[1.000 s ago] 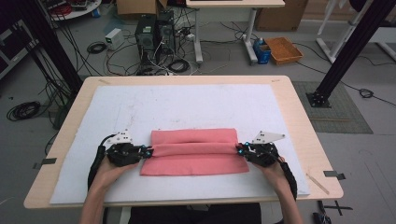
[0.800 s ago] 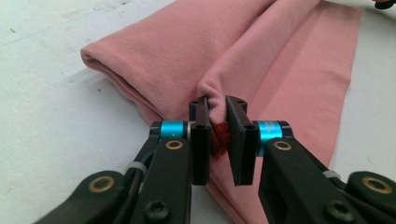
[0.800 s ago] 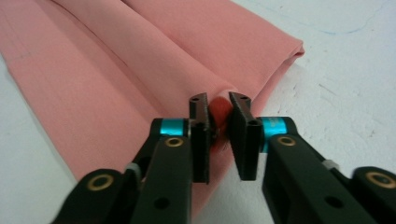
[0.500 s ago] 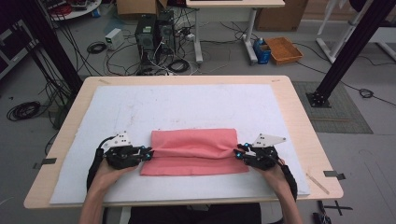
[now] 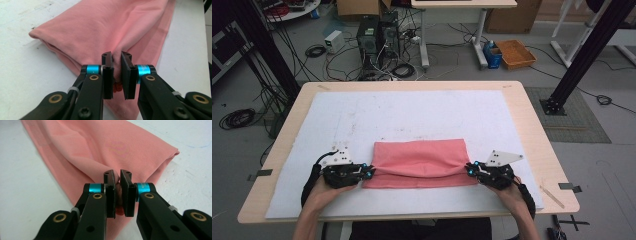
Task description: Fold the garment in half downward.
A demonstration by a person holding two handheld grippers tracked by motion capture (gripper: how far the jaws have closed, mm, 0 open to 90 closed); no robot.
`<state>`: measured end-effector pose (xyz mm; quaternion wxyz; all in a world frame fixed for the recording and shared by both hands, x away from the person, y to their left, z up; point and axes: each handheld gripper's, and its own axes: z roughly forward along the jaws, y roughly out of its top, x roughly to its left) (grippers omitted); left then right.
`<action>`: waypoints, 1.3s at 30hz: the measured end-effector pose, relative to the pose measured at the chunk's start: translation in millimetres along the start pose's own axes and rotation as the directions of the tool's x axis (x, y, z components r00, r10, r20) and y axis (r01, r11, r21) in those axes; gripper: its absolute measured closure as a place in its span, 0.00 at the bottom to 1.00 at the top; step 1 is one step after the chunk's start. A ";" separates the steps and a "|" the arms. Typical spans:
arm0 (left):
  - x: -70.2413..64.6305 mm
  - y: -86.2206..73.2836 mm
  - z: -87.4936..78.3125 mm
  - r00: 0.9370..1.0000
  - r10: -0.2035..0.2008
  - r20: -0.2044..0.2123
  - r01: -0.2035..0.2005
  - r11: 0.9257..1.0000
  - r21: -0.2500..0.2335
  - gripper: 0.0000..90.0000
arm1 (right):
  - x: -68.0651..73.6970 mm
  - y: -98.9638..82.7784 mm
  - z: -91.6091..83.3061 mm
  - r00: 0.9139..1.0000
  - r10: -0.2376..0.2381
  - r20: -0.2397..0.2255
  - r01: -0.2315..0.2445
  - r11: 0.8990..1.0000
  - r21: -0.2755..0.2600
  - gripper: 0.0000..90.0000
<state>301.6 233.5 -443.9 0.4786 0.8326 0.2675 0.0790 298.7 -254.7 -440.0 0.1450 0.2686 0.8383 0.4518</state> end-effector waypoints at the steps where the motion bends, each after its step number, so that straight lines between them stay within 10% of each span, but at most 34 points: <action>1: 0.0 -1.2 -0.1 1.000 -0.007 0.005 0.007 1.000 0.004 0.90 | 0.8 -1.2 -0.4 1.000 -0.003 -0.014 0.003 1.000 0.003 0.93; 11: -4.9 -7.8 -6.9 0.998 -0.019 0.052 0.017 0.999 0.035 0.77 | 2.7 -11.5 -5.4 0.999 0.029 -0.042 -0.027 0.998 0.052 0.75; 18: -11.2 9.8 -20.2 0.999 -0.015 0.043 0.018 0.997 -0.075 0.71 | 4.5 1.8 -24.4 0.995 0.098 -0.023 -0.099 0.993 -0.066 0.69; 28: -14.5 8.6 19.7 0.999 0.006 0.045 -0.009 0.997 0.079 0.83 | 18.3 12.5 21.6 0.996 0.067 -0.052 -0.065 0.997 0.036 0.79; 36: -11.3 5.6 19.8 0.998 -0.007 0.069 0.000 0.996 0.092 0.82 | 17.4 3.3 19.8 0.997 0.055 -0.054 -0.047 0.990 0.134 0.79; 39: -7.2 16.9 15.0 1.000 0.002 0.030 -0.002 1.000 0.031 0.75 | 13.7 11.9 18.3 0.997 0.062 -0.049 -0.057 0.994 0.091 0.70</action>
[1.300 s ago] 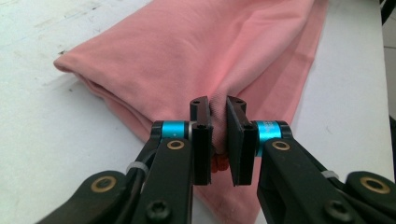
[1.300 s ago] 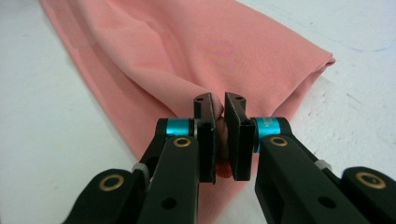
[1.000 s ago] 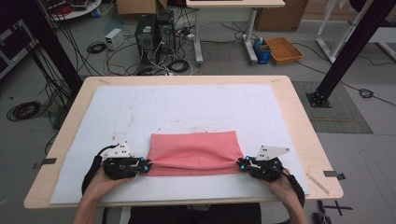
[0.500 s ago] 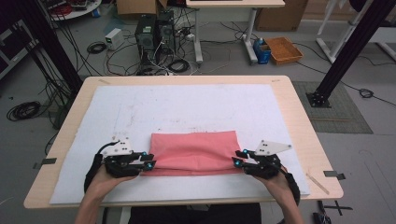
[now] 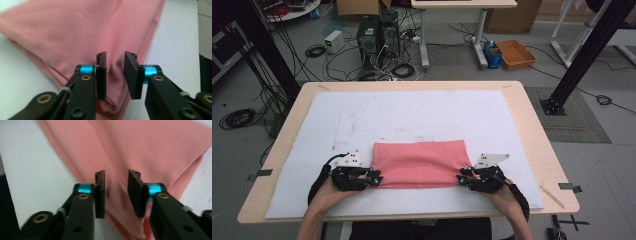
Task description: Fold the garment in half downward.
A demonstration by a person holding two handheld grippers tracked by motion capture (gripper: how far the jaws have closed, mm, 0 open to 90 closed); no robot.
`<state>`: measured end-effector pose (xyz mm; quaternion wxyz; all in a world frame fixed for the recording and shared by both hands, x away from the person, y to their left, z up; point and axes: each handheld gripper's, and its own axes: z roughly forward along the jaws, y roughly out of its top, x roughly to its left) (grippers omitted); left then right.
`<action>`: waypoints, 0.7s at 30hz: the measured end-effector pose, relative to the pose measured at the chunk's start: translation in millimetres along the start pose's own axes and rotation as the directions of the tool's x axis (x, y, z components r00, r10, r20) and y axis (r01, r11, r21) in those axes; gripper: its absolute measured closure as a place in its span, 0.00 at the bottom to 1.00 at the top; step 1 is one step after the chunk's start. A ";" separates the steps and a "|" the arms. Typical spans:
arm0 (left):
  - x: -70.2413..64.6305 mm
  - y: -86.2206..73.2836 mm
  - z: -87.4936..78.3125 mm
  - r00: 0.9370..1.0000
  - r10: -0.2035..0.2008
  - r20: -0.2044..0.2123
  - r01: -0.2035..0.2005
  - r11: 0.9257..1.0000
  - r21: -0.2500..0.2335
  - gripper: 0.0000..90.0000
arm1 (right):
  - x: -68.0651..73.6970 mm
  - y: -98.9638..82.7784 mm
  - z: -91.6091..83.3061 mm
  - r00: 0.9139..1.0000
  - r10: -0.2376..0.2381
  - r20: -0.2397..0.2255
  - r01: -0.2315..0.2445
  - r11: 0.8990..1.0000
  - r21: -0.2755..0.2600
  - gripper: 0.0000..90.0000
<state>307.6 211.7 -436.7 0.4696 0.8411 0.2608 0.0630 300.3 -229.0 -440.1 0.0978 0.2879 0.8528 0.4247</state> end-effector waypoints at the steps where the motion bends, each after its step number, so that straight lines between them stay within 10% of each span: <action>1: 3.0 4.9 -1.5 1.000 -0.008 -0.014 0.007 1.000 -0.023 0.73 | -2.8 4.1 -0.1 1.000 0.011 0.007 -0.011 1.000 -0.028 0.68; 8: 35.2 32.0 13.2 0.990 -0.074 -0.123 0.069 0.996 -0.049 0.71 | -27.4 34.6 12.9 0.992 0.085 0.091 -0.072 0.989 -0.133 0.64; 21: 61.4 27.9 45.7 0.971 -0.108 -0.215 0.123 0.991 0.057 0.78 | -52.8 40.5 54.6 0.978 0.080 0.194 -0.084 0.996 0.014 0.75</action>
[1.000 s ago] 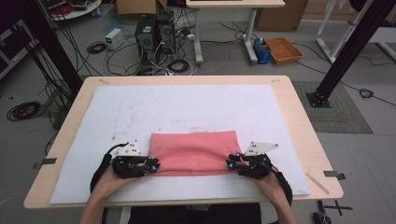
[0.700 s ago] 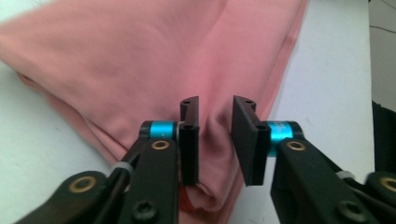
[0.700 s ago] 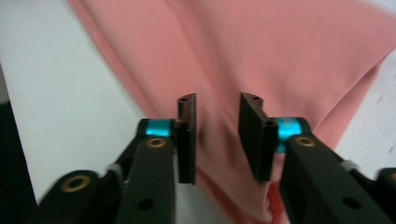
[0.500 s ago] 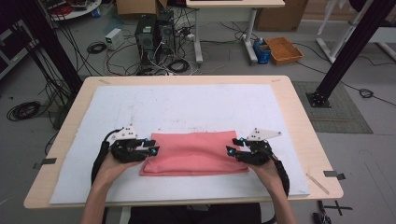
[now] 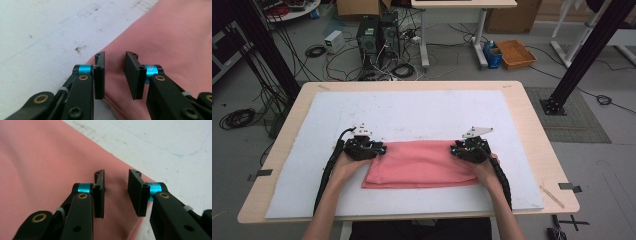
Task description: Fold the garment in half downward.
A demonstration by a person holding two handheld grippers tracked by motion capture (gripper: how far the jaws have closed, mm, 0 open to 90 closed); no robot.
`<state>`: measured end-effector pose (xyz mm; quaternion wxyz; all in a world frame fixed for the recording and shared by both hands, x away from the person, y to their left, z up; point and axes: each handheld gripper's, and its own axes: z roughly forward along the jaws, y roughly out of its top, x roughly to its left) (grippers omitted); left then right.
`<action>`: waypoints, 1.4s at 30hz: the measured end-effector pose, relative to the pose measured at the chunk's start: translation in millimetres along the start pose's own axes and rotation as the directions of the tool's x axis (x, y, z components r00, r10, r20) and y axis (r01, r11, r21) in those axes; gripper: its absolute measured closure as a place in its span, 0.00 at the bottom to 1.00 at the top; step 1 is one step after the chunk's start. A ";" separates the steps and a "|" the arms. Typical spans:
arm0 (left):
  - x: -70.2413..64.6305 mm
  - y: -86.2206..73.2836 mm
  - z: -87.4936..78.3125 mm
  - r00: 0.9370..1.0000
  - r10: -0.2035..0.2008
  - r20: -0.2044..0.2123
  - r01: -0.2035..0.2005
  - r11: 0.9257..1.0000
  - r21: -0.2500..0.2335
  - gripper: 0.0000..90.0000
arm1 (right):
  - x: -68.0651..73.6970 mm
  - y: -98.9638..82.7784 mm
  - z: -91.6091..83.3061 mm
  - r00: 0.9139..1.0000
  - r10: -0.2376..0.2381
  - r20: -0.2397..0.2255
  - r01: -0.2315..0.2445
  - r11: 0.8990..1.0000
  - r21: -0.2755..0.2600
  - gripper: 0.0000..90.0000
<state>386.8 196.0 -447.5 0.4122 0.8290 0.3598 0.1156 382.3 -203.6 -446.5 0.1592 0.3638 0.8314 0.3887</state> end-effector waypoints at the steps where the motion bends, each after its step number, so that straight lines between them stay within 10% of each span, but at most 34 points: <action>1: -0.3 0.3 -0.4 1.000 0.010 -0.030 -0.010 1.000 0.004 0.78 | -0.8 -0.1 0.2 1.000 0.001 0.000 -0.001 1.000 0.003 0.75; 8: -0.1 -0.2 -0.9 0.998 0.026 -0.049 -0.026 1.000 0.006 0.80 | -2.7 -1.6 1.5 1.000 0.015 -0.001 -0.015 1.000 0.010 0.74; 15: -3.0 0.2 -17.2 0.998 0.018 -0.058 -0.021 0.998 -0.063 0.61 | 2.9 -0.1 -13.0 1.000 0.024 0.021 -0.023 0.999 -0.033 0.56; 26: -20.1 -32.6 -60.1 0.999 0.023 0.036 -0.018 0.990 -0.143 0.60 | 11.9 -23.8 -52.5 0.997 0.042 -0.059 -0.049 0.993 -0.110 0.49; 34: -31.5 -52.5 -70.8 0.999 0.034 0.024 -0.031 0.990 -0.135 0.54 | 14.4 -43.2 -68.3 0.999 0.039 -0.035 -0.043 0.994 -0.104 0.44; 42: -38.9 -59.3 -69.3 0.996 0.091 0.002 -0.091 0.996 -0.004 0.49 | 16.1 -51.0 -73.2 0.999 0.042 -0.027 -0.045 0.994 -0.099 0.41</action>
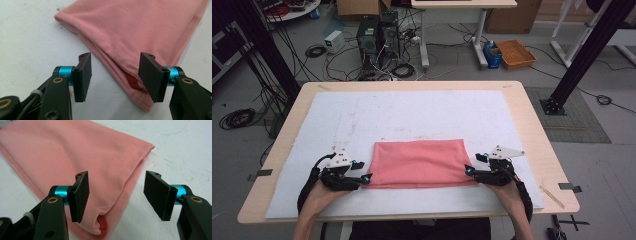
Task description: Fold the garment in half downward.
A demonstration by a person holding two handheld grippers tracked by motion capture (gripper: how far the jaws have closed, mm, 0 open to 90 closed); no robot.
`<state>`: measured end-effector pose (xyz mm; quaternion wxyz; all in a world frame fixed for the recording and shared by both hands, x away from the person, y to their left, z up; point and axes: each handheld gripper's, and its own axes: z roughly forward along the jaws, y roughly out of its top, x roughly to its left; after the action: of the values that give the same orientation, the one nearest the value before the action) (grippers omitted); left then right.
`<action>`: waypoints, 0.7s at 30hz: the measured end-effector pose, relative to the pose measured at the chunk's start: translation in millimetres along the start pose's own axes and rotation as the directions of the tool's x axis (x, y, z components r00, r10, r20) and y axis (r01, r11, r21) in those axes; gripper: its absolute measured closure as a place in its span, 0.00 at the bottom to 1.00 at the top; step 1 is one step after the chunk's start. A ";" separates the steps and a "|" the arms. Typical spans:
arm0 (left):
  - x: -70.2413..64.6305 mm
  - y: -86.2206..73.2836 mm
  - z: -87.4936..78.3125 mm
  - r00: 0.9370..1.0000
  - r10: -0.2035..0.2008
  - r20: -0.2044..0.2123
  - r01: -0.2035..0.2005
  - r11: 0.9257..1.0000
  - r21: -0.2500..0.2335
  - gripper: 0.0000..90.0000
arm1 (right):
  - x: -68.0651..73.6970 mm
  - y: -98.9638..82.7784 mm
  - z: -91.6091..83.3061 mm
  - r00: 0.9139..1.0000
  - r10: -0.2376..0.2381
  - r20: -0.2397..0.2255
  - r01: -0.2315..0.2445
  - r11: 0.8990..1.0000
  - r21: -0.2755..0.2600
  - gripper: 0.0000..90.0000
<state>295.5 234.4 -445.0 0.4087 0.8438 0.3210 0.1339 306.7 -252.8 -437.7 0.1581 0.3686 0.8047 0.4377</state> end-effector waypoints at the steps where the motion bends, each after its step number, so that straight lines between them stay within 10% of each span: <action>1: -1.5 -0.2 -0.9 1.000 0.001 -0.003 -0.001 1.000 0.002 0.49 | -0.1 0.2 -0.4 1.000 -0.004 0.012 0.004 1.000 0.000 0.40; 10: -5.7 -0.4 -23.6 1.000 -0.004 -0.004 0.004 0.994 -0.110 0.47 | -5.0 4.3 -6.7 0.999 0.015 0.039 -0.014 0.999 -0.037 0.33; 21: -7.8 -0.3 -25.6 1.000 -0.007 -0.008 0.006 0.994 -0.110 0.42 | -6.7 2.7 -8.8 0.999 0.026 0.043 -0.024 0.999 -0.044 0.30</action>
<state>276.9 244.9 -428.8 0.4535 0.8185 0.3175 0.1538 307.4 -262.0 -430.9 0.1778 0.3845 0.7867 0.4490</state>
